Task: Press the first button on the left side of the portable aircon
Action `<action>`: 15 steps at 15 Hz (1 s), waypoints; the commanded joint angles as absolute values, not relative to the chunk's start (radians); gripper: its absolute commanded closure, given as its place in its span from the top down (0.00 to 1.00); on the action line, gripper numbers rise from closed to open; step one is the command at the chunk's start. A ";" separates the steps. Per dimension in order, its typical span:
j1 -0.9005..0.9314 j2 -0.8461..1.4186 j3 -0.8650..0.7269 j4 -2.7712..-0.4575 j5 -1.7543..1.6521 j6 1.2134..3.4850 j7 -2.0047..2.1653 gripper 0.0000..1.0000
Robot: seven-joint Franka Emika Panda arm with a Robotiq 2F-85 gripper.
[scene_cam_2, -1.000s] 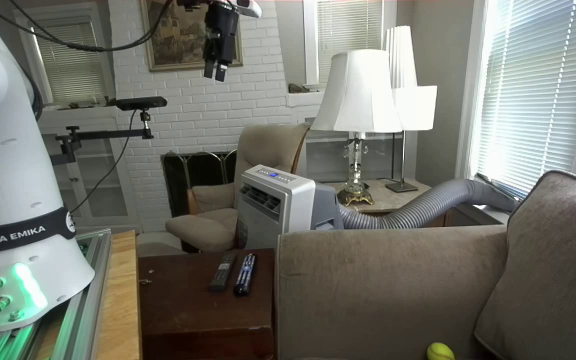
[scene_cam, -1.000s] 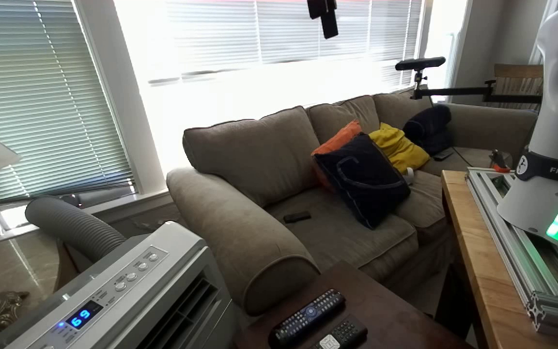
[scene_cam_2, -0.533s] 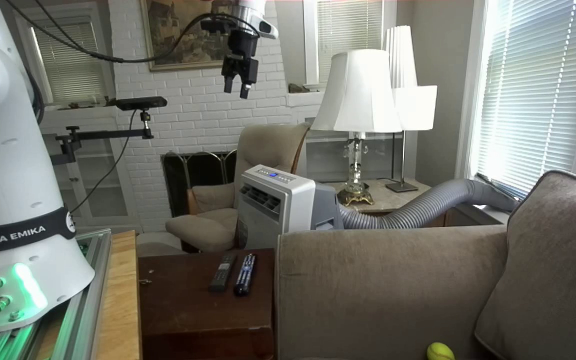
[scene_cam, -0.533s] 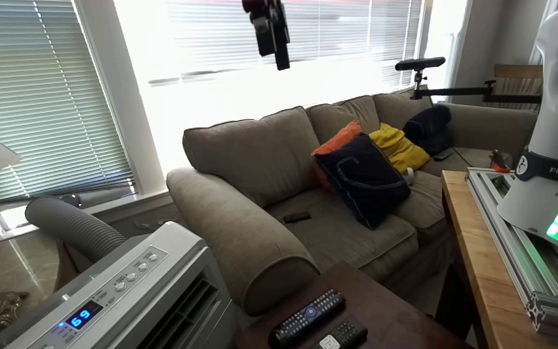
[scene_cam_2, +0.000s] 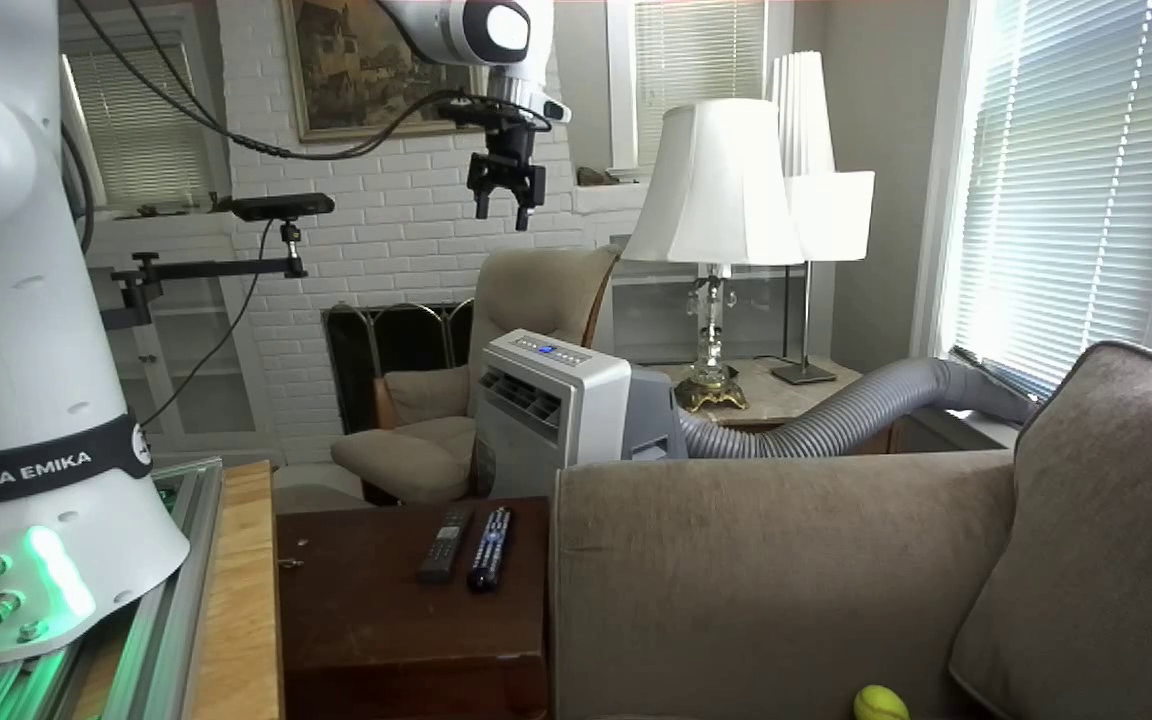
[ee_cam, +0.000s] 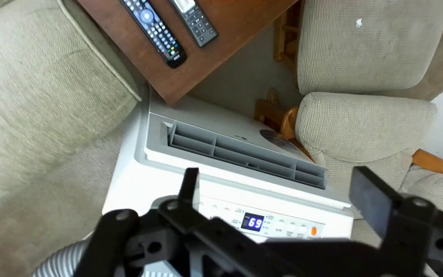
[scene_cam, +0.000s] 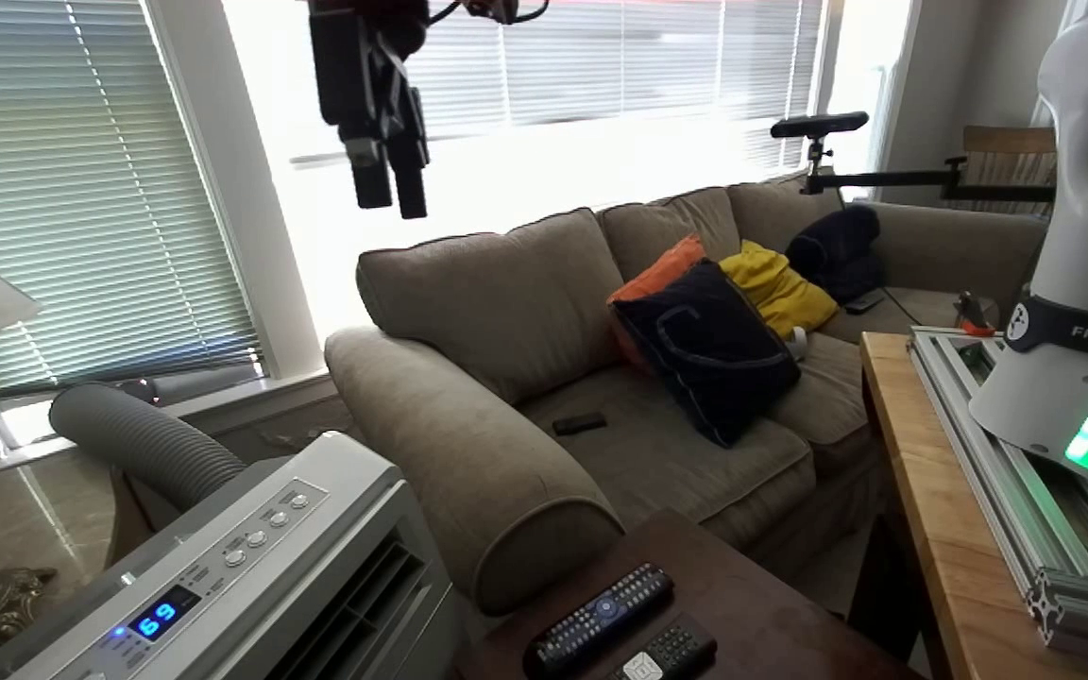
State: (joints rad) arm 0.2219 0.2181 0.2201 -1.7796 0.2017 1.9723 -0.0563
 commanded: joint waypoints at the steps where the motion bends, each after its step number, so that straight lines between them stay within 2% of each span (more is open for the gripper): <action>1: 0.263 0.359 0.246 -1.654 0.151 2.029 -0.097 1.00; 15: 0.450 0.733 0.266 -1.356 0.076 2.352 -0.056 1.00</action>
State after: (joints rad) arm 0.4250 0.6524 0.2667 -1.4568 0.1142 2.3134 -0.0858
